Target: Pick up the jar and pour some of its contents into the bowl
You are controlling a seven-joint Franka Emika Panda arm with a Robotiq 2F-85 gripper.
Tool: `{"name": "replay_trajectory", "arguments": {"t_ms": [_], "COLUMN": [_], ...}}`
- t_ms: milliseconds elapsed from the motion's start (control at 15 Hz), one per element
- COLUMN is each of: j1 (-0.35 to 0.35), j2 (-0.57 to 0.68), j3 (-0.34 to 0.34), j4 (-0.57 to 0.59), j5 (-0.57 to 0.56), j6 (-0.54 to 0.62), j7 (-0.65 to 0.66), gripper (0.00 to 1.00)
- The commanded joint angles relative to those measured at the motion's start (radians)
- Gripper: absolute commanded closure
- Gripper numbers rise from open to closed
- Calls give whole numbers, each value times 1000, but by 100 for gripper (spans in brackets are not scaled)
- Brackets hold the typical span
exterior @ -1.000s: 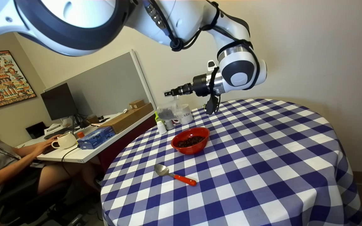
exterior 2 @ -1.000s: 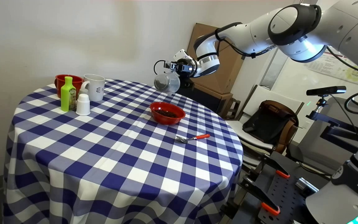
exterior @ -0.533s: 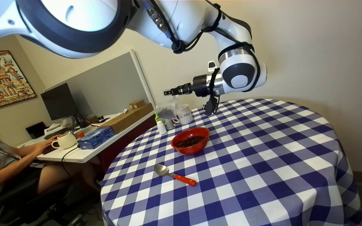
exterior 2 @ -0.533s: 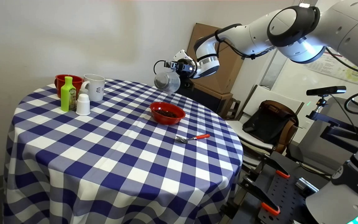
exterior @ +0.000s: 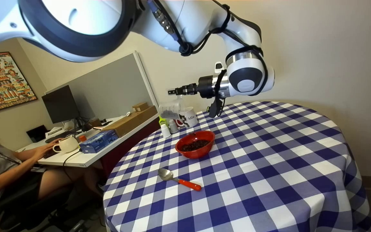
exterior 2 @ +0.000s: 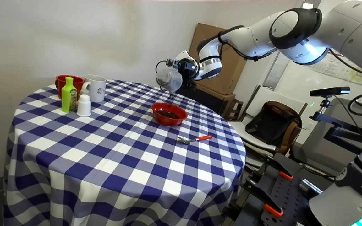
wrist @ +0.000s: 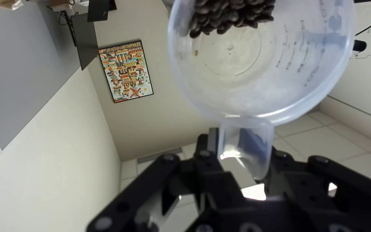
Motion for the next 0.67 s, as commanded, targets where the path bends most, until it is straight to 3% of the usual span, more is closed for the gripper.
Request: {"name": "replay_trajectory", "arguments": {"t_ms": [0, 600], "j1": [7, 10], "j2": [37, 48], "j3": [-16, -20], "j4": [64, 77], "j5": [42, 67], "j6": [-58, -63], "j7": [42, 64], "gripper": [93, 93]}}
